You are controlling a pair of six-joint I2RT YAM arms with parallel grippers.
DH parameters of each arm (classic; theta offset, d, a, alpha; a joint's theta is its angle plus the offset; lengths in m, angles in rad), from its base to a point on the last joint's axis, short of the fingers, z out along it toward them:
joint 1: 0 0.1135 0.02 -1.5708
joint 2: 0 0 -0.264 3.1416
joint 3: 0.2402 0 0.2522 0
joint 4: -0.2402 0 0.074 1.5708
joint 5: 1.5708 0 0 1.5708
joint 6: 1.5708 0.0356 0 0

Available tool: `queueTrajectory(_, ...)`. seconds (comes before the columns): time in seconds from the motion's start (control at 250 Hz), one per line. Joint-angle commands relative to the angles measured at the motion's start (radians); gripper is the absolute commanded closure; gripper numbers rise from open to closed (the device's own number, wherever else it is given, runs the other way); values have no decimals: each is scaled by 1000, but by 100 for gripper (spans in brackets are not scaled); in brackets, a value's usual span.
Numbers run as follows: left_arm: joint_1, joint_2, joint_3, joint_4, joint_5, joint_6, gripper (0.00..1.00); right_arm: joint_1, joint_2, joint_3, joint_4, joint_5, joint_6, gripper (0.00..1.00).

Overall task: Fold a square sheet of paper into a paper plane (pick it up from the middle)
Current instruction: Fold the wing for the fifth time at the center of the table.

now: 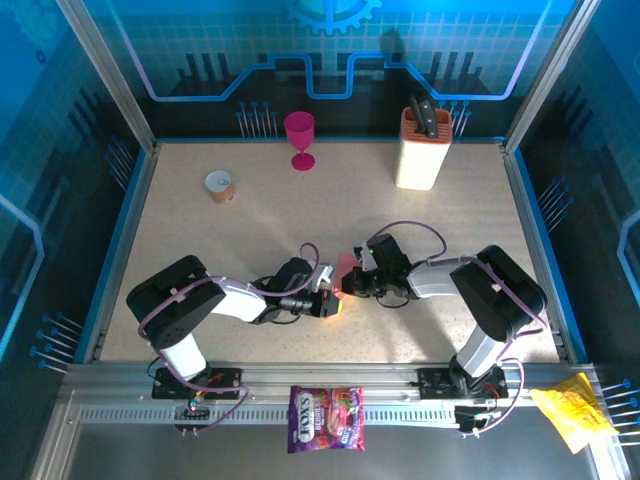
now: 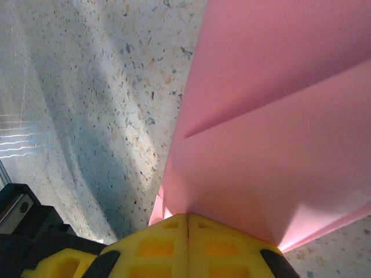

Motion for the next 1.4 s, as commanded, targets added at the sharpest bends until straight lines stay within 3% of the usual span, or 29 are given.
queueTrajectory(0.0,-10,11,-19,8,-35,-17,100,-11,107,-68,-191,189,-4,100)
queueTrajectory(0.495,-111,20,80,-400,-208,94,100,-22,90,-17,-223,169,-33,100)
queueTrajectory(1.394,-129,144,-28,-289,-189,27,100,-186,43,153,-318,105,-156,100)
